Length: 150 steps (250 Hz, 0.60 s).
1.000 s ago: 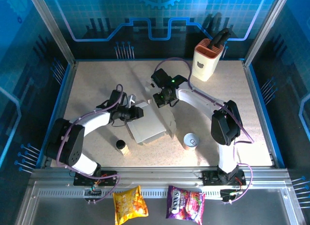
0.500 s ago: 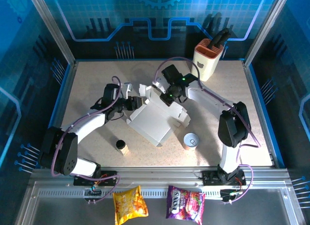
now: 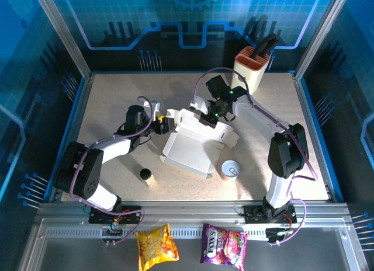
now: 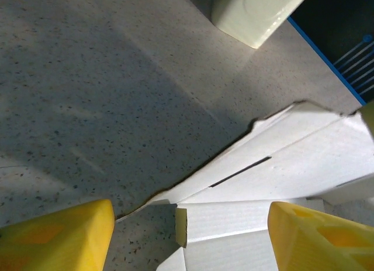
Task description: Fold the paper box
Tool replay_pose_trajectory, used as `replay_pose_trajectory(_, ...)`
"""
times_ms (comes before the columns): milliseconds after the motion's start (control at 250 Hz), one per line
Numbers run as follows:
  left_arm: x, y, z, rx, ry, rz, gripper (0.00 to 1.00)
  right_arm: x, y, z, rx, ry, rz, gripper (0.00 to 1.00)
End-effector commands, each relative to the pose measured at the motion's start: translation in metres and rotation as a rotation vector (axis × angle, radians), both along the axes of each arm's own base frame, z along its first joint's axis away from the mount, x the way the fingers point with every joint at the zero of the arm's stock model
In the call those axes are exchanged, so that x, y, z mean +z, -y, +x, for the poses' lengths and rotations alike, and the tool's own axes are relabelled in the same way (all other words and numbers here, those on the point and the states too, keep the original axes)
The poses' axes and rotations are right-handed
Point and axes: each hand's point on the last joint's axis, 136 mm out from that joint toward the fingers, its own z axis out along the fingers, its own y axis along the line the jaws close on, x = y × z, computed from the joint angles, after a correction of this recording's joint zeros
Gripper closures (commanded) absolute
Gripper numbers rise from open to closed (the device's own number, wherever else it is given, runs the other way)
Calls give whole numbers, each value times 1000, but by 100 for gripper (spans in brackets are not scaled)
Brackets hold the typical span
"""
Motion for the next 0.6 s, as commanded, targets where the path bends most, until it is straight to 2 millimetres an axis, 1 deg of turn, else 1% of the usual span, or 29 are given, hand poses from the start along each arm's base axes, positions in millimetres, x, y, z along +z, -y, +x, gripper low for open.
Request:
replay_pose_trajectory(0, 16, 12, -3, -115, 161, -17, 28, 17, 5, -15, 69, -11, 36, 95)
replay_pose_trajectory(60, 17, 15, -5, -138, 190, -19, 27, 18, 6, -18, 81, -15, 38, 95)
replay_pose_trajectory(220, 11, 23, -9, -210, 213, -19, 27, 19, 8, -24, 108, -35, 50, 98)
replay_pose_trajectory(320, 11, 31, -13, -273, 232, -44, 28, 17, 7, -23, 108, -39, 50, 98)
replay_pose_trajectory(400, 15, 37, -16, -314, 242, -67, 33, 16, 6, -20, 89, -43, 48, 99)
replay_pose_trajectory(456, 17, 38, -17, -325, 246, -77, 35, 16, 5, -16, 69, -44, 53, 100)
replay_pose_trajectory(547, 21, 39, -18, -330, 245, -80, 45, 18, 4, -9, 23, -32, 65, 100)
replay_pose_trajectory(595, 18, 39, -20, -329, 230, -76, 51, 20, 2, -6, 3, -28, 77, 100)
